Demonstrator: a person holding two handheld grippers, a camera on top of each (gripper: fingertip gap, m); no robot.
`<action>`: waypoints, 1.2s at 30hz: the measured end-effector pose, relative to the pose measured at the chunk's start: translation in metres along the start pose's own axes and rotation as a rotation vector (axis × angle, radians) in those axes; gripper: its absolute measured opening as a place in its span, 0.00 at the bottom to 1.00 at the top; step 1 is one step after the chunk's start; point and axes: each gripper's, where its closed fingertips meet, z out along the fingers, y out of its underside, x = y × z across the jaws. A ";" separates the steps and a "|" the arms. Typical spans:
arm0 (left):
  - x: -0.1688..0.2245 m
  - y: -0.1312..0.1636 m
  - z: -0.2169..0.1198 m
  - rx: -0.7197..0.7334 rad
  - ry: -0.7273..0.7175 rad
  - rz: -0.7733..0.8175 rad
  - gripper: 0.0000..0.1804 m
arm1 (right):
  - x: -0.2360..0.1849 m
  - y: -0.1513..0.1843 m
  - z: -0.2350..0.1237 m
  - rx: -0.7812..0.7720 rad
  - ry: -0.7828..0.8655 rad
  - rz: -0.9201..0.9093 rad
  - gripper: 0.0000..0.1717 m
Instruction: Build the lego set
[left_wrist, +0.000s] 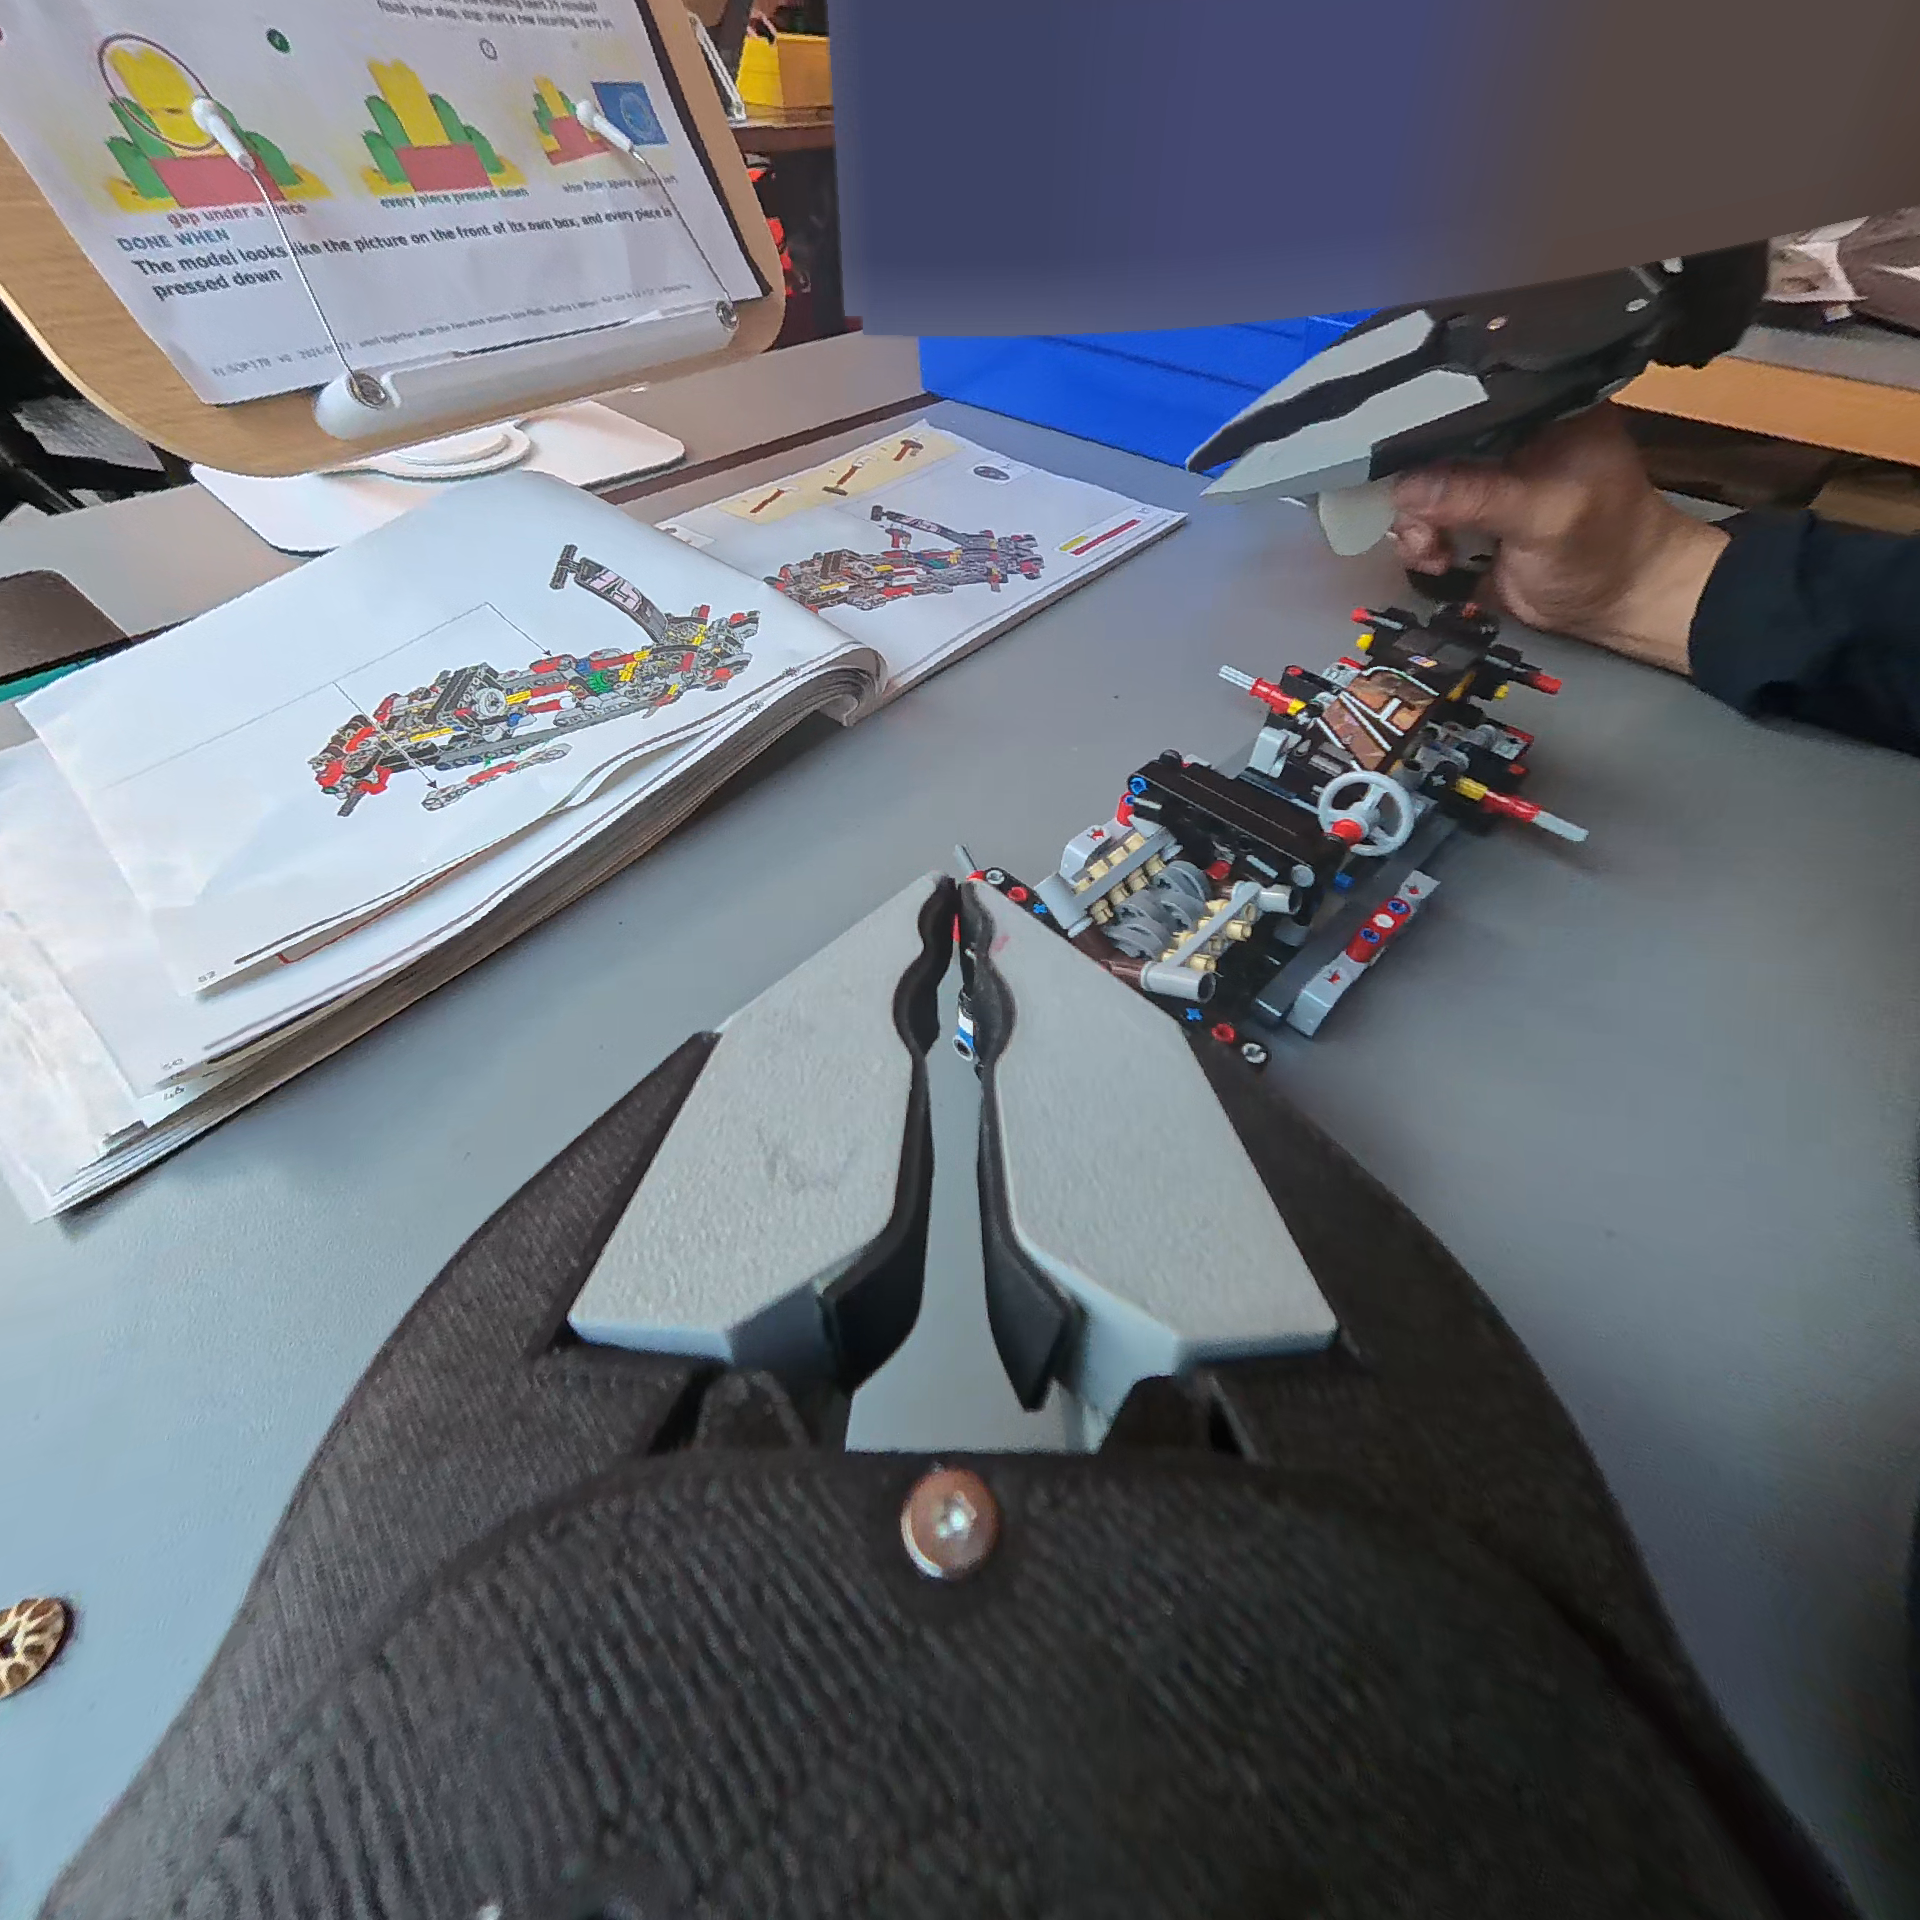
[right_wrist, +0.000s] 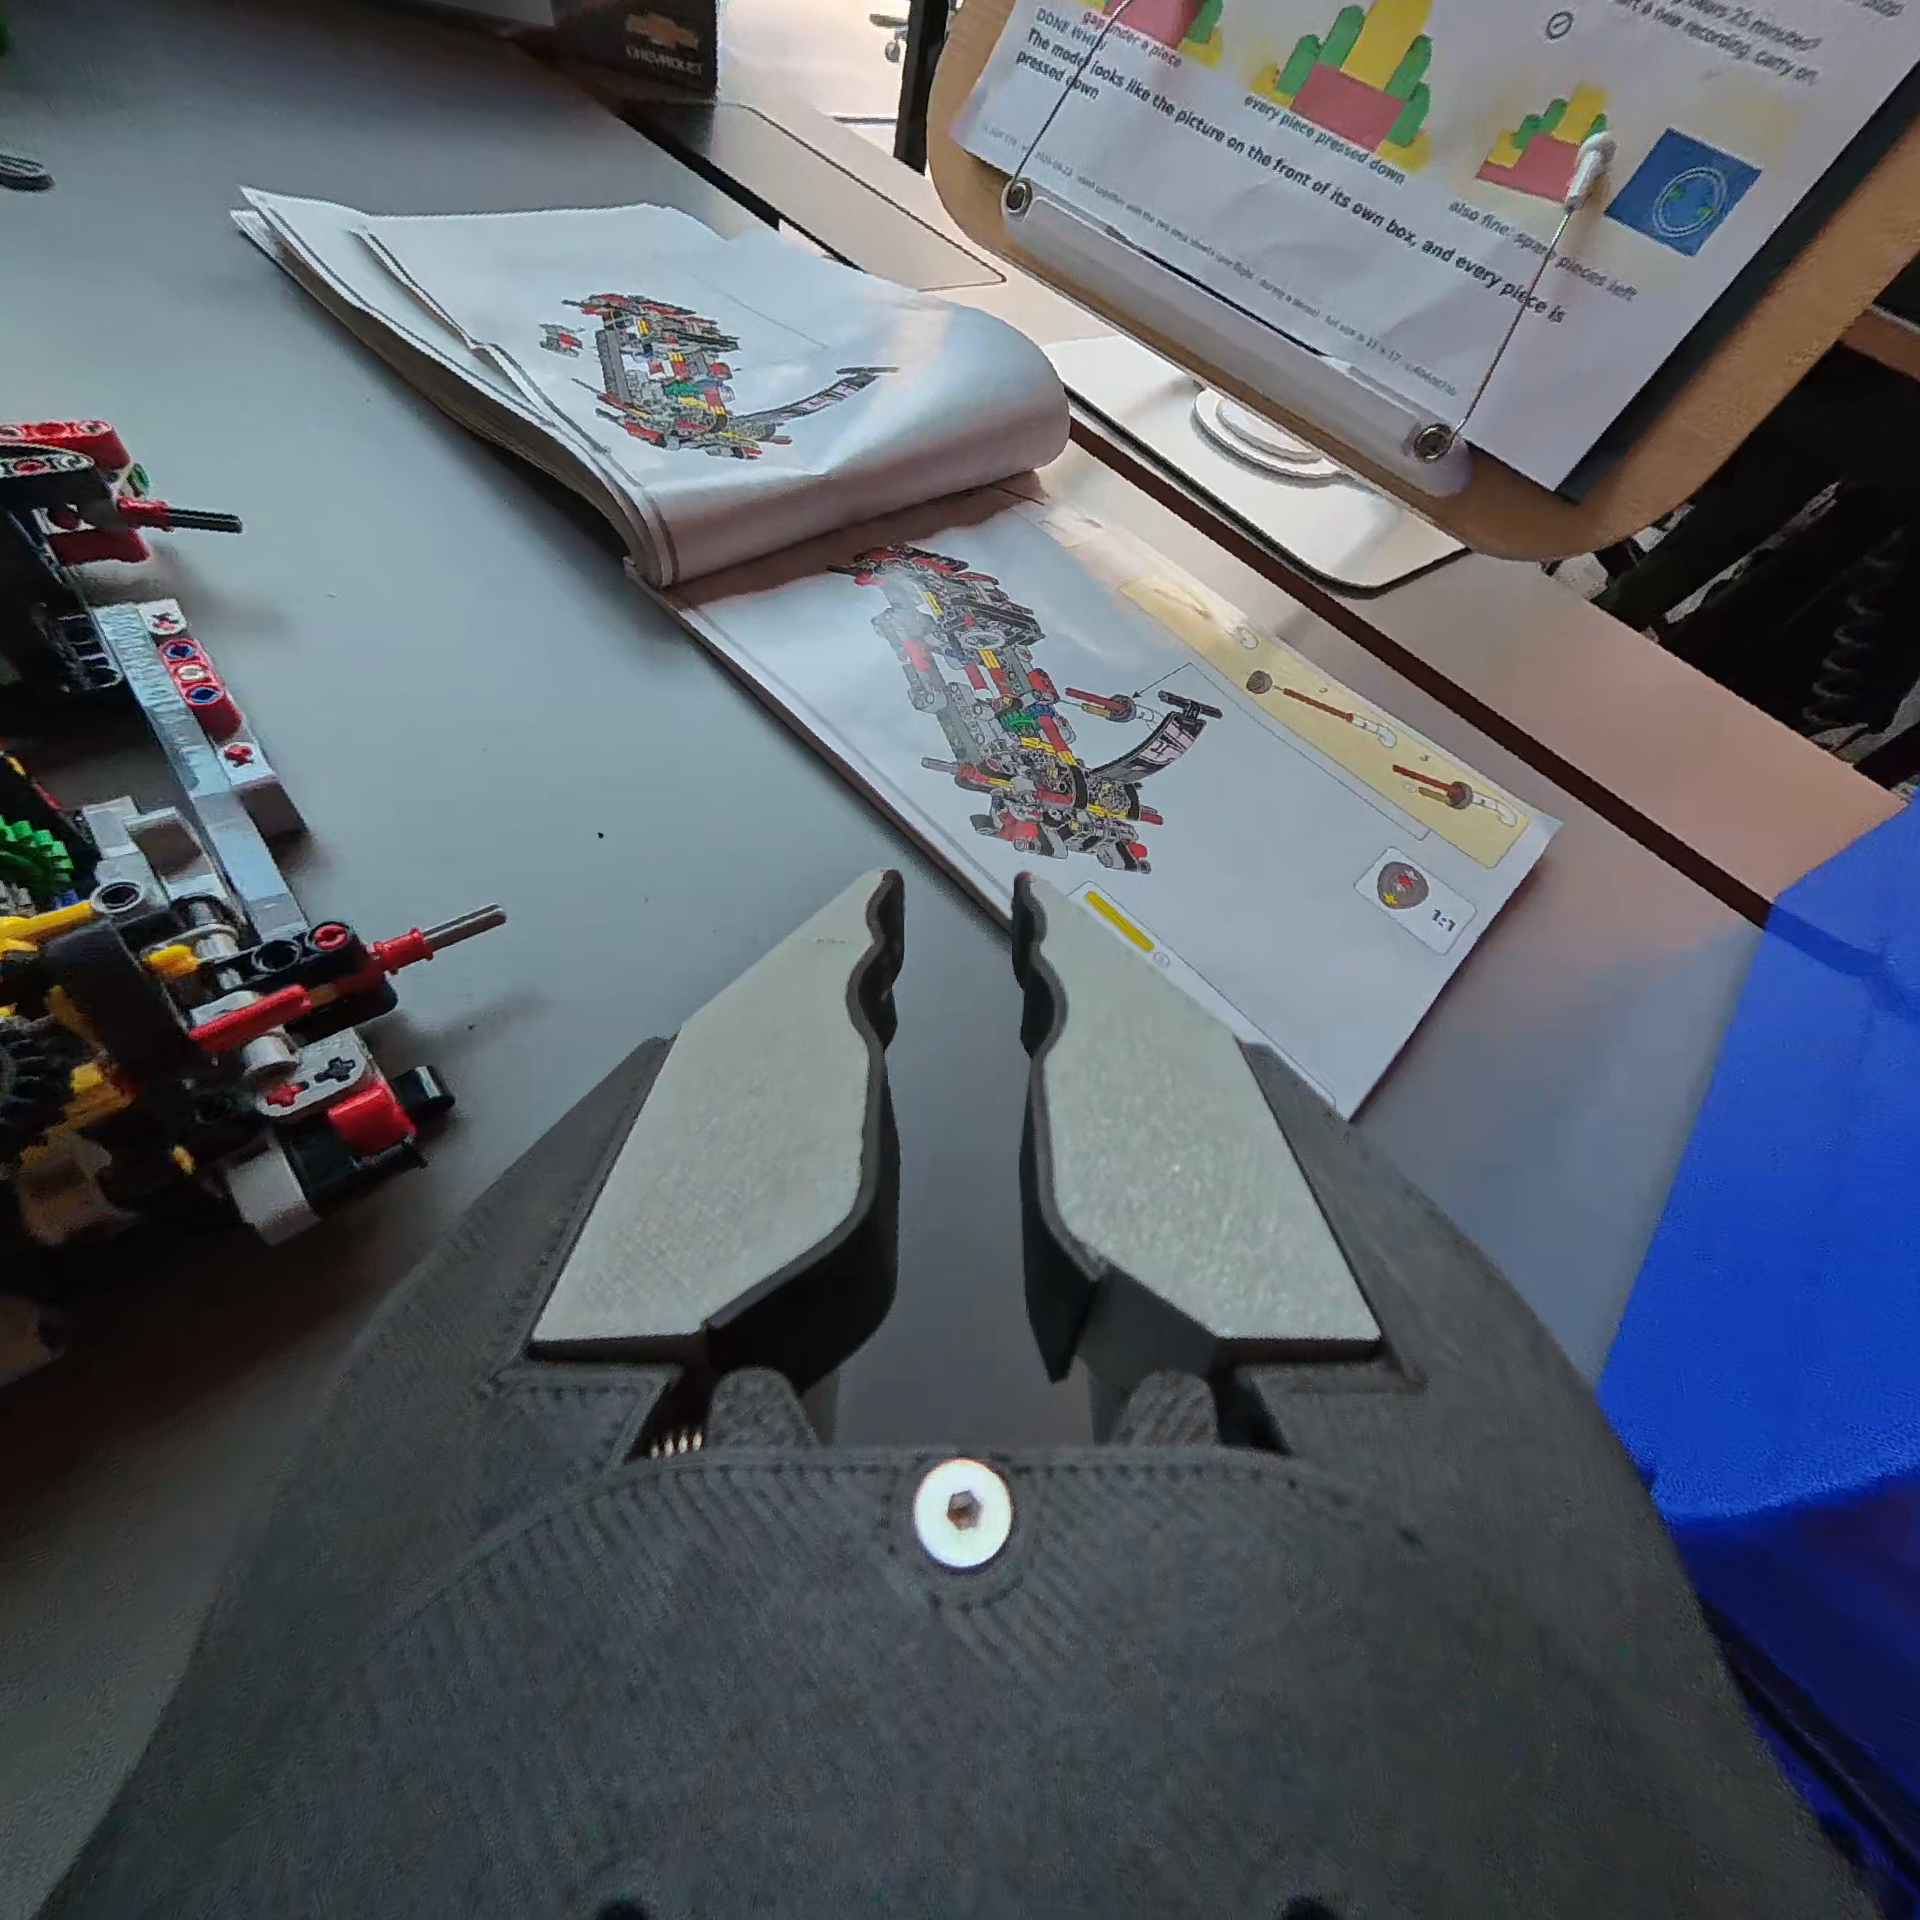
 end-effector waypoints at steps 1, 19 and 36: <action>0.000 0.000 0.000 0.000 -0.003 0.004 0.00 | 0.000 -0.001 0.002 0.001 -0.003 -0.005 0.10; 0.002 0.007 0.006 -0.059 -0.011 0.037 0.00 | -0.020 -0.014 -0.001 0.086 -0.235 0.085 0.09; -0.002 0.016 0.012 -0.128 -0.055 0.045 0.03 | -0.079 -0.008 -0.025 0.017 -0.580 0.024 0.15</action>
